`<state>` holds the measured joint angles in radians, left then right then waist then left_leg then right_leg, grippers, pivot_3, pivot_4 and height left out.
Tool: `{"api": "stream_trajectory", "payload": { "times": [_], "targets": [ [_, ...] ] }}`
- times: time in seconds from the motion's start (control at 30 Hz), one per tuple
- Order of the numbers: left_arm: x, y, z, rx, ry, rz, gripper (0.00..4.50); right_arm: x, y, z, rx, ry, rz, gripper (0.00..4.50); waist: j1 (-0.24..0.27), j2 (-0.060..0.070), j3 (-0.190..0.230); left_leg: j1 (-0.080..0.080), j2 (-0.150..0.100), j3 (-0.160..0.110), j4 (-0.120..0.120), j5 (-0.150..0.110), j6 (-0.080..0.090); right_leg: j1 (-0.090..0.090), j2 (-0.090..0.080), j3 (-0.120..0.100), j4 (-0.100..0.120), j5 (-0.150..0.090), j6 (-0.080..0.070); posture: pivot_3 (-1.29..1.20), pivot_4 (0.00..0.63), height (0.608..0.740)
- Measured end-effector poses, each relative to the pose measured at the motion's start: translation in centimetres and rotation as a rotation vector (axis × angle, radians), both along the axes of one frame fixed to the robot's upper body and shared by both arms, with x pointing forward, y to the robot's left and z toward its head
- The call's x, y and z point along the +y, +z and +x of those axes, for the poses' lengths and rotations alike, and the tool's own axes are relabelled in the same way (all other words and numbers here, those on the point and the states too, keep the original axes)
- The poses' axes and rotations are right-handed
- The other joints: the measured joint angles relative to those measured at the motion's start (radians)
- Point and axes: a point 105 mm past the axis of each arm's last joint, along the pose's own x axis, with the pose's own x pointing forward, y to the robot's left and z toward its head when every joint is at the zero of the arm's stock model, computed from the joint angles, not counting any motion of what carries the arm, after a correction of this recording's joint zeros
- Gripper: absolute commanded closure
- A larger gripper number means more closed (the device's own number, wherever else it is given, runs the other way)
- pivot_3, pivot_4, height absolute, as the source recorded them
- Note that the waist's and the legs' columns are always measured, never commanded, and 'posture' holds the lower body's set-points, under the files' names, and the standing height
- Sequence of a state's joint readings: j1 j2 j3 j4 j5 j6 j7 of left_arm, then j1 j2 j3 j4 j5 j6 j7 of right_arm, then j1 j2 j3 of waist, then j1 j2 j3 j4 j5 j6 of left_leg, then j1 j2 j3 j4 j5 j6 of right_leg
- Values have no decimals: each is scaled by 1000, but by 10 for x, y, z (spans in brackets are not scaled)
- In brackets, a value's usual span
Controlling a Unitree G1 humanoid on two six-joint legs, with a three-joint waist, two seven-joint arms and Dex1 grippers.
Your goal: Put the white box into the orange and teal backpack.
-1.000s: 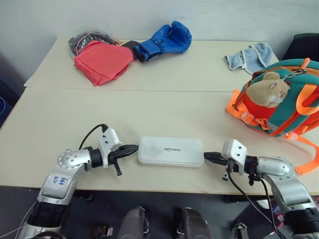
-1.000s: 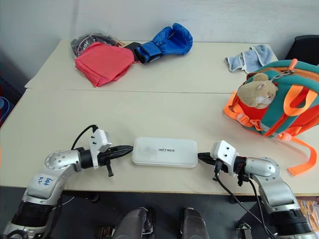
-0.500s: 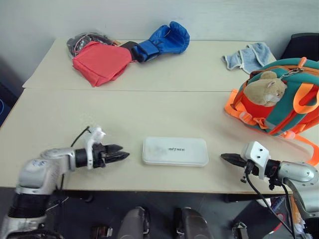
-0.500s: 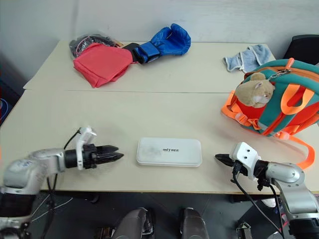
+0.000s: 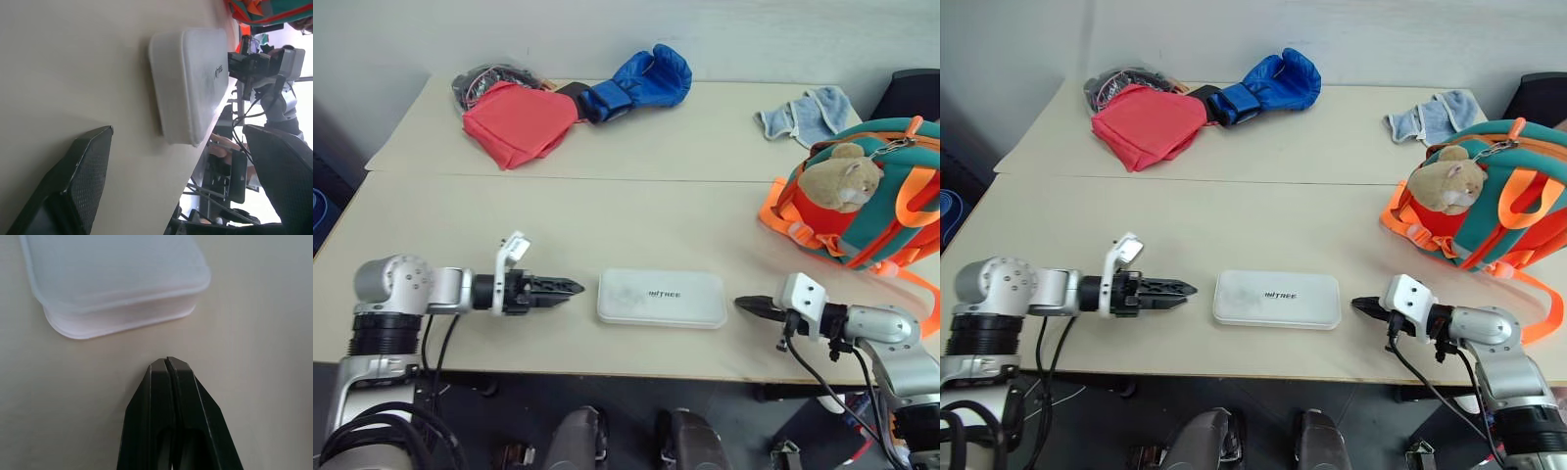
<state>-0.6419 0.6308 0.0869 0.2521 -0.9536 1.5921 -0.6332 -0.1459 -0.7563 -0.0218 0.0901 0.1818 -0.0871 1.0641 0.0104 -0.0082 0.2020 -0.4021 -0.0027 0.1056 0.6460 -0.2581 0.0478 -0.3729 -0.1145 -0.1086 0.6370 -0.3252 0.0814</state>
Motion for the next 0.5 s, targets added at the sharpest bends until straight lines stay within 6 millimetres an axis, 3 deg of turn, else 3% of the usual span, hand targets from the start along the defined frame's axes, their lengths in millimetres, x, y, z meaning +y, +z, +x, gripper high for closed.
{"api": "stream_trajectory", "payload": {
  "times": [0.4,0.5],
  "targets": [
    [-38,-1,13,41,-7,-62,21,20,2,17,-16,52,4,4500,13,-1,-2,1,0,0,2,0,0,2,0,0,1,0,0,0,150,740],
    [-50,-5,10,56,-38,-74,644,25,1,18,-21,52,21,4500,13,-1,-2,1,0,-1,2,0,0,2,0,0,1,0,0,0,150,740]
  ]
}}
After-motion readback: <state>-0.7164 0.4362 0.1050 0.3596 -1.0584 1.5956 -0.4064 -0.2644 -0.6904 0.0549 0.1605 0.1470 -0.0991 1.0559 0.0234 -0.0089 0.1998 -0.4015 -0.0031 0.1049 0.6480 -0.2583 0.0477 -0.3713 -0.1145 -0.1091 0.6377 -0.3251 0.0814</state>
